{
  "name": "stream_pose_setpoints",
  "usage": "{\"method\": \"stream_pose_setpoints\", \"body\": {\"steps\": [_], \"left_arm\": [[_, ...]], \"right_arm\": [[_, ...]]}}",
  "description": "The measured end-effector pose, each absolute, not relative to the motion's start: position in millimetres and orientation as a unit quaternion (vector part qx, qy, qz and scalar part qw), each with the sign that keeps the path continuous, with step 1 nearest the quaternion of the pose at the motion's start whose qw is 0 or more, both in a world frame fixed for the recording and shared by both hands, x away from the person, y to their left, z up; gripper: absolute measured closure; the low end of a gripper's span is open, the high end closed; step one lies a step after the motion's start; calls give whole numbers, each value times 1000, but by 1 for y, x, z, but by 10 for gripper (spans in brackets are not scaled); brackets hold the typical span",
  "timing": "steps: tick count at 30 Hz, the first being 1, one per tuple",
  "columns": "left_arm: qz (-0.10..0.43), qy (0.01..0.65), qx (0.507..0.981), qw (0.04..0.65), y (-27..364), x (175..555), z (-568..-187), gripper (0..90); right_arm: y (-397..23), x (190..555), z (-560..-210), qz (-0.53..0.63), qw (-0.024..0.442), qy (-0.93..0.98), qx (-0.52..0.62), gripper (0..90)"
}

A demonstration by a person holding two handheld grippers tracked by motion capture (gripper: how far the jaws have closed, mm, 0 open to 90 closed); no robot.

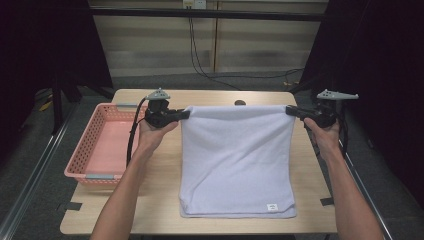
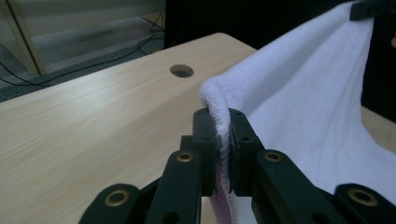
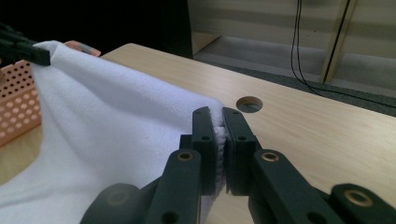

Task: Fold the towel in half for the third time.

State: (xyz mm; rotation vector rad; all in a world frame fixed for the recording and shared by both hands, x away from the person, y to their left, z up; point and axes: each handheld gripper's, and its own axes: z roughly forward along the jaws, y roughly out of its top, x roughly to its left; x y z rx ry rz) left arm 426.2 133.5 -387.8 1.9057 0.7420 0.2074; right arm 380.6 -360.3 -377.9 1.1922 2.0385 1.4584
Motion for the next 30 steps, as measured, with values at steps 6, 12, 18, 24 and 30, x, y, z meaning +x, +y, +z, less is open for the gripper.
{"method": "stream_pose_setpoints", "body": {"steps": [6, 12, 18, 24, 30], "left_arm": [[85, 287, 792, 532, 140, 382, -397, 840], [81, 258, 806, 526, 151, 337, -405, 838], [54, 263, 820, 506, 155, 307, -426, 835], [23, 256, 837, 482, 162, 278, -452, 831], [-15, 229, 869, 439, 162, 257, -470, 814]], "right_arm": [[-359, 341, -390, 521, 180, 733, 399, 847], [-362, 298, -401, 530, 176, 736, 382, 846], [-355, 252, -417, 515, 155, 758, 369, 842], [-355, 215, -443, 486, 133, 778, 376, 822], [-349, 193, -471, 431, 96, 816, 372, 776]]}}
